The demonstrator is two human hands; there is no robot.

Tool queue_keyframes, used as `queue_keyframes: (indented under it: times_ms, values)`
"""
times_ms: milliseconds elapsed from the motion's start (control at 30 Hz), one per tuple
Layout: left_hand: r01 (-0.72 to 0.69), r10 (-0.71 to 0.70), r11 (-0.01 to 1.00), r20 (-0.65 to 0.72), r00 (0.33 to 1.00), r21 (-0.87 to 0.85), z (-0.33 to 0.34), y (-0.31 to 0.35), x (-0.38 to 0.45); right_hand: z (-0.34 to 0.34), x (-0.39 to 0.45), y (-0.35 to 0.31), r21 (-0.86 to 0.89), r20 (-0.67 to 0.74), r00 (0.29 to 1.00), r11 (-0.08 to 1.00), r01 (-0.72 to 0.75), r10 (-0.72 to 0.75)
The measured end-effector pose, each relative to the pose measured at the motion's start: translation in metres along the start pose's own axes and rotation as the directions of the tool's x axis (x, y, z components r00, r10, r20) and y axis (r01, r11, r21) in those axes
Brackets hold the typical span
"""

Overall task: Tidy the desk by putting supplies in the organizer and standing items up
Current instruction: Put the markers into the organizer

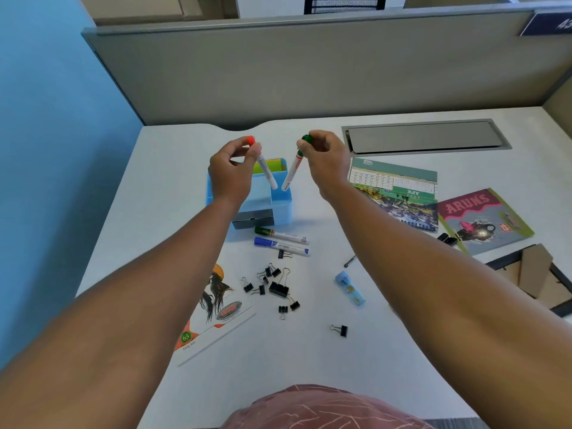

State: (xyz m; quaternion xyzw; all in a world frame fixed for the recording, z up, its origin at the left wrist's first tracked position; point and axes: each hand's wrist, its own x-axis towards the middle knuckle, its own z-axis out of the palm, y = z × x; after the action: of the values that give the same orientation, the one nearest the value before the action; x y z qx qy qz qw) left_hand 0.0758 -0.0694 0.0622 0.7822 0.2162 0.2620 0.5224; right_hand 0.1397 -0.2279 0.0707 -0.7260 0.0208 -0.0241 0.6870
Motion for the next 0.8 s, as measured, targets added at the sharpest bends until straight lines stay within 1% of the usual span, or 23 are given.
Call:
queue_keyframes:
  times_ms: [167, 333, 467, 567, 700, 800]
  values:
    - [0.003, -0.02, 0.98, 0.084, 0.996, 0.2, 0.014, -0.019, 0.01, 0.016, 0.003, 0.014, -0.153, 0.086, 0.996, 0.988, 0.002, 0.012]
    - [-0.009, -0.046, 0.95, 0.167, 0.985, 0.313, 0.025, -0.03, 0.015, 0.028, 0.004, 0.03, -0.279, 0.177, 0.983, 0.96, -0.003, 0.054]
    - [-0.055, -0.051, 0.893, 0.222, 0.974, 0.448, 0.033, -0.038, 0.019, 0.034, 0.008, 0.04, -0.335, 0.225, 0.969, 0.942, -0.022, 0.102]
    - [-0.092, -0.05, 0.846, 0.249, 0.967, 0.525, 0.038, -0.041, 0.022, 0.037, 0.012, 0.047, -0.381, 0.239, 0.965, 0.925, -0.008, 0.107]
    - [-0.104, -0.058, 0.812, 0.256, 0.965, 0.575, 0.043, -0.043, 0.024, 0.039, 0.018, 0.051, -0.44, 0.257, 0.963, 0.897, 0.039, 0.084]
    - [-0.089, -0.054, 0.828, 0.237, 0.97, 0.553, 0.044, -0.045, 0.025, 0.042, 0.024, 0.053, -0.494, 0.285, 0.956, 0.865, 0.087, 0.067]
